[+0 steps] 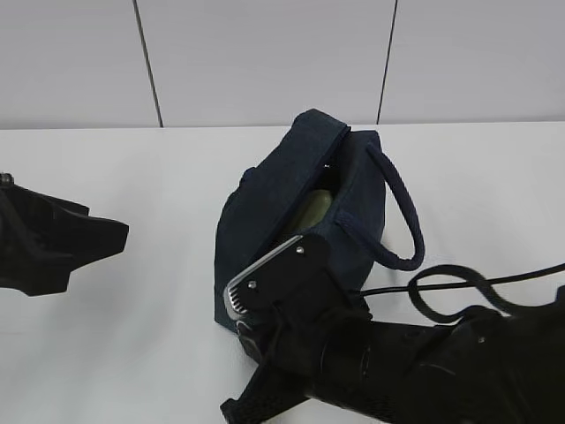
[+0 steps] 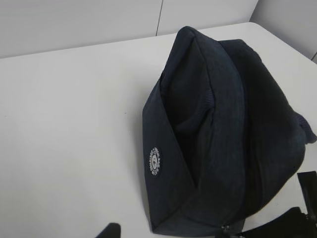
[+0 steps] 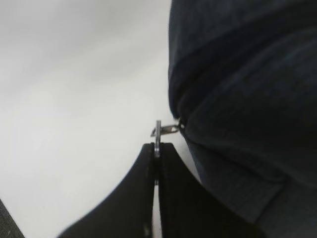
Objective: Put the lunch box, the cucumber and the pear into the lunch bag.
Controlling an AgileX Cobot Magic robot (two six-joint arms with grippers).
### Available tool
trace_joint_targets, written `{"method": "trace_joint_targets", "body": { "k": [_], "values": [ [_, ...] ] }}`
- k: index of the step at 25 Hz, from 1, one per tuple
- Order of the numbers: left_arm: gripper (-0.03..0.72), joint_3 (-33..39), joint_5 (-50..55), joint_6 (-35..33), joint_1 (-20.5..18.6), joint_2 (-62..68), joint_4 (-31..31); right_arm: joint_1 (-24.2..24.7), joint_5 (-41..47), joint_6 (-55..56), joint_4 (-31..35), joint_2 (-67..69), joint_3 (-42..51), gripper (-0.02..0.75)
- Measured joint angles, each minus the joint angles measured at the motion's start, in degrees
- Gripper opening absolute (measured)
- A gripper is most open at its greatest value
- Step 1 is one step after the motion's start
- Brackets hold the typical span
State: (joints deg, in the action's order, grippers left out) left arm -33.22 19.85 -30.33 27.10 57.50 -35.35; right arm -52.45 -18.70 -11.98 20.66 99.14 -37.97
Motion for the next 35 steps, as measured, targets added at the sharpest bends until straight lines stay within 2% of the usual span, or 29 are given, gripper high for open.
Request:
{"method": "trace_joint_targets", "body": {
  "k": [14,19,23,26,30,32,35],
  "values": [
    [0.342,0.00,0.00,0.00,0.00,0.00,0.00,0.00,3.91,-6.91,0.97,-9.17,-2.42,0.000],
    [0.342,0.00,-0.05,0.00,0.00,0.00,-1.22,0.00,5.77,-14.01,6.41,-10.22,-6.39,0.000],
    [0.342,0.00,1.91,-1.98,0.00,1.23,-2.57,0.00,6.01,-23.18,14.94,-10.74,-7.85,0.000],
    [0.342,0.00,4.42,-9.99,0.00,3.80,-8.42,0.00,6.01,-29.15,20.94,-10.82,-7.88,0.000],
    [0.342,0.00,6.94,-29.37,-0.61,7.43,-26.06,0.00,6.01,-33.33,25.36,-11.11,-7.96,0.000],
    [0.342,0.00,9.73,-38.71,-2.35,9.76,-34.50,0.00,6.01,-34.29,26.18,-11.79,-7.96,0.000],
    [0.342,-0.05,14.48,-51.21,-7.35,13.78,-42.14,0.00,6.01,-34.79,26.67,-12.99,-7.96,0.000]
  ]
}}
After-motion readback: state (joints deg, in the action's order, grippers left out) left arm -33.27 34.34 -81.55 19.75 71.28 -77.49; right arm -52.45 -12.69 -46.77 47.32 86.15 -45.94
